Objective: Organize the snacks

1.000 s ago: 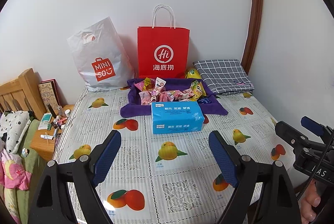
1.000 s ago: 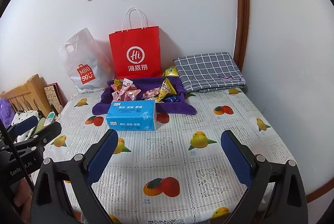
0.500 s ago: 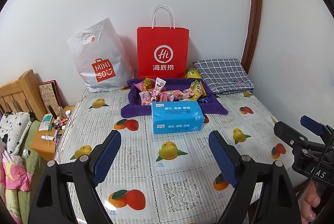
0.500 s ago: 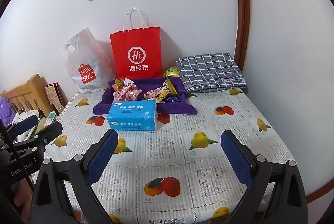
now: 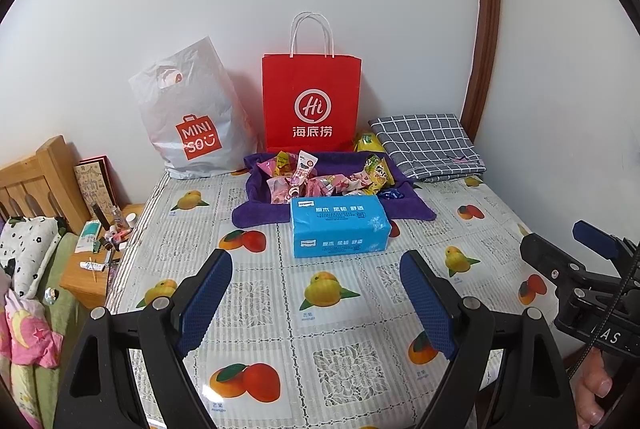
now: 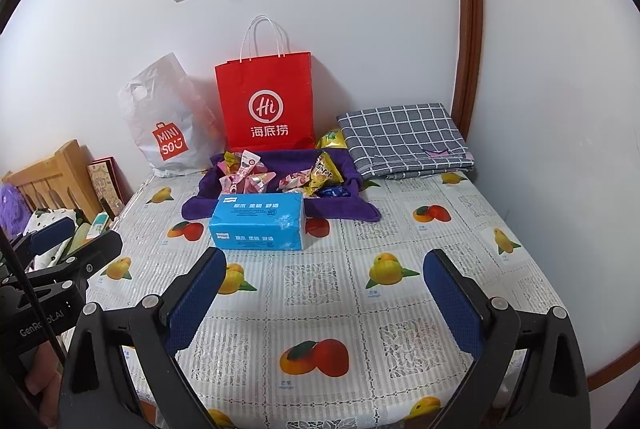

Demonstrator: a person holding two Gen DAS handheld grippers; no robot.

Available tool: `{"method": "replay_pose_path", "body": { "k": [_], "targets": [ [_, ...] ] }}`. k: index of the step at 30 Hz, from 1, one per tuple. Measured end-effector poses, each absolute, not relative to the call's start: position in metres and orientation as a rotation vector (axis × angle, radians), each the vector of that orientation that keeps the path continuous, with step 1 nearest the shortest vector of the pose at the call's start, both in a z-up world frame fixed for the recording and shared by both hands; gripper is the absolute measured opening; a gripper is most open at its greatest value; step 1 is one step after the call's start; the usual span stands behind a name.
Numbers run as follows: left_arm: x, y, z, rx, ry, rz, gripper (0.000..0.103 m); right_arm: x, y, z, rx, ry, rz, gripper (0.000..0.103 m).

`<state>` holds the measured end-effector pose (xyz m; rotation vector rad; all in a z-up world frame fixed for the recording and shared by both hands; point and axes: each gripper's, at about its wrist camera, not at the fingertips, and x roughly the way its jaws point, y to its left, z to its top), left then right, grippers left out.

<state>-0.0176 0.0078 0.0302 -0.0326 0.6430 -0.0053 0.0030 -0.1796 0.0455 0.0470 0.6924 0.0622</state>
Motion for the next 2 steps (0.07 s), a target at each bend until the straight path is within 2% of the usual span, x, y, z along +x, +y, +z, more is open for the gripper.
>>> {"method": "replay_pose_path", "body": {
  "k": [2],
  "targets": [
    [-0.0182,0.0076,0.0308,-0.024,0.634,-0.003,0.087,0.0034,-0.1793,0.0454,0.047,0.692,0.062,0.098]
  ]
}}
